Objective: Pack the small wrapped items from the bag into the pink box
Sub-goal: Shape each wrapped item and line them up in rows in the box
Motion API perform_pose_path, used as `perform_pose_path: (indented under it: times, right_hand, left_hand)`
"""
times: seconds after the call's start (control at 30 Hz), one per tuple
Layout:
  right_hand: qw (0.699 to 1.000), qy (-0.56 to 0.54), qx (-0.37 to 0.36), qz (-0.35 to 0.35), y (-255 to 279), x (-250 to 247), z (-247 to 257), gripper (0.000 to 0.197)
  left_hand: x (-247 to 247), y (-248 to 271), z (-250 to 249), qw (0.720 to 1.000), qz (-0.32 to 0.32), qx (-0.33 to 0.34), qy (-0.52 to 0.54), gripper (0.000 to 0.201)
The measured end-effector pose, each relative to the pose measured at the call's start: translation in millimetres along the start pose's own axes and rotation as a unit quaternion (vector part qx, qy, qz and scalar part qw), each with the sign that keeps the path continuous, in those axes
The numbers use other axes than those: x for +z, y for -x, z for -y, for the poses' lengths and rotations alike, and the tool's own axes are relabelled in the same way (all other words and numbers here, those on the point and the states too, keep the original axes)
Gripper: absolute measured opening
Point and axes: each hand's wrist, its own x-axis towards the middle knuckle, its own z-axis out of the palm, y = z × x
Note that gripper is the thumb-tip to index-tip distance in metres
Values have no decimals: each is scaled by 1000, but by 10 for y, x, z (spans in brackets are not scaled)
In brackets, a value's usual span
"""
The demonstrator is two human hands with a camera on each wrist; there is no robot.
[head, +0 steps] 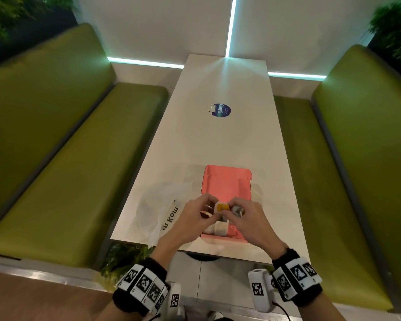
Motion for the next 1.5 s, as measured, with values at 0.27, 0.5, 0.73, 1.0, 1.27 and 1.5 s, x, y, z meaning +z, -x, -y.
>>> perform_pose_path:
  times: [0.27,0.5,0.73,1.0,1.27,1.5]
  right_hand:
    - [998,57,19,23,24,-99,3,3]
    - [973,208,57,77,30,-226,-298,14]
    - [940,280,102,168,-50,-102,-589,16]
    - [940,286,142,119,-239,67,-641,16]
    - [927,337,150,71,-276,170,-637,16]
    - [936,333,80,77,-39,144,-589,9]
  left_hand:
    - [152,-21,119,1000,-7,5,-9,18]
    - [358,48,345,995,3,-37,-95,26]
    - [500,155,507,952,36,20,-303,14]
    - [651,214,485,909,132,-2,-394,28]
    - [646,225,478,907,140,1,-398,31]
    - [641,239,543,908,150,8,-390,33]
